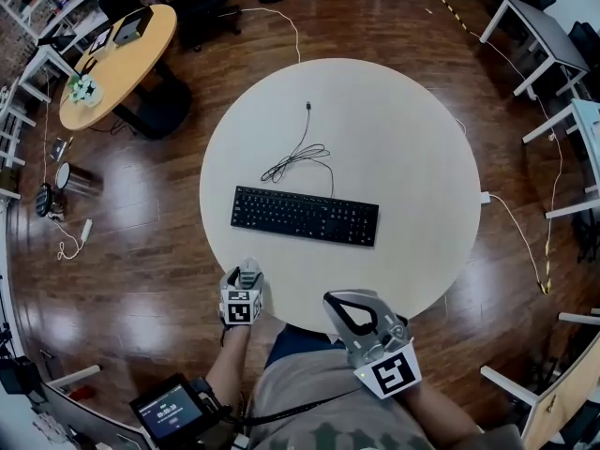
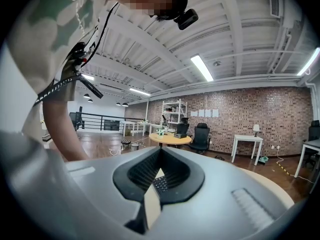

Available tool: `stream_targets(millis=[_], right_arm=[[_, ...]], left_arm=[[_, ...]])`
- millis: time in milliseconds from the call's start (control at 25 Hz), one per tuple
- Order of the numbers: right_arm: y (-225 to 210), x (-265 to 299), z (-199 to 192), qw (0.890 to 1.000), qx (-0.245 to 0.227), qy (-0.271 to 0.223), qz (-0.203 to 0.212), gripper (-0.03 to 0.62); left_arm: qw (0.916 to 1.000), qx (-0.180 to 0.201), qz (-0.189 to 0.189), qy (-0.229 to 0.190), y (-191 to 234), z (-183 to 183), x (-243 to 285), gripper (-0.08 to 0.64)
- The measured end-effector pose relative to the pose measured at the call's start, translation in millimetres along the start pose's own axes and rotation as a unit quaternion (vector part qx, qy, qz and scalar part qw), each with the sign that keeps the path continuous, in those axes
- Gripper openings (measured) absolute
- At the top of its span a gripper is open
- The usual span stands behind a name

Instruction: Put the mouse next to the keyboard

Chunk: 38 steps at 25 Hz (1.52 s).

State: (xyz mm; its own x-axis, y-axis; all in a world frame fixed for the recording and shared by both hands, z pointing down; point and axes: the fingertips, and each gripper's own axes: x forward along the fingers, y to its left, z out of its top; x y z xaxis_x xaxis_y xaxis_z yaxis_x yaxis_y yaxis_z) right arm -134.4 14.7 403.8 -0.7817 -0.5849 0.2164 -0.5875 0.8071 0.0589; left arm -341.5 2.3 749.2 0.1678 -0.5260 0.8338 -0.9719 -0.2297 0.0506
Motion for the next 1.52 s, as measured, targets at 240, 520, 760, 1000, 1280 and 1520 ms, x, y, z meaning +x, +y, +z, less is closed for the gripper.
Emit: stream_targets(millis=[240,520,760,1000,1280,1520], right_arm=[[-3.2,-5.1,-0.4,1.000,-0.004,-0.001,0.008,0.005],[-5.7,-7.6,0.7,1.000,-0.004,-0.001,0.016,0.005],[-6.4,-11.6,4.3,1.000,-0.009,-0.009,0.020,0.005],[-13.1,-22.4,-0.4,1.000,-0.005,-0.008,0.016,0.005],[-18.1,-37.6,-3.4,1.000,-0.001,-0.010,0.012,0.005],[-25.2,-56.7,-9.5,1.000,-0.001,-0.017,0.017,0.005]], left_arm=[[0.9999,-0.008,0.005,-0.004,-12.3,-5.0,-3.2,0.304],[1.0000,-0.008,0.000,0.000,-21.9,-6.2,-2.8,0.304],[1.0000,-0.006,-0.003,0.006,-28.7,-8.2,-2.9,0.304],[0.9999,-0.004,-0.008,0.009,-41.6,-9.2,-2.0,0.304],[0.9998,0.005,-0.010,0.013,-60.3,-10.9,-4.2,0.304],[0.9998,0.007,-0.009,0.017,-86.5,-16.3,-2.5,0.304]])
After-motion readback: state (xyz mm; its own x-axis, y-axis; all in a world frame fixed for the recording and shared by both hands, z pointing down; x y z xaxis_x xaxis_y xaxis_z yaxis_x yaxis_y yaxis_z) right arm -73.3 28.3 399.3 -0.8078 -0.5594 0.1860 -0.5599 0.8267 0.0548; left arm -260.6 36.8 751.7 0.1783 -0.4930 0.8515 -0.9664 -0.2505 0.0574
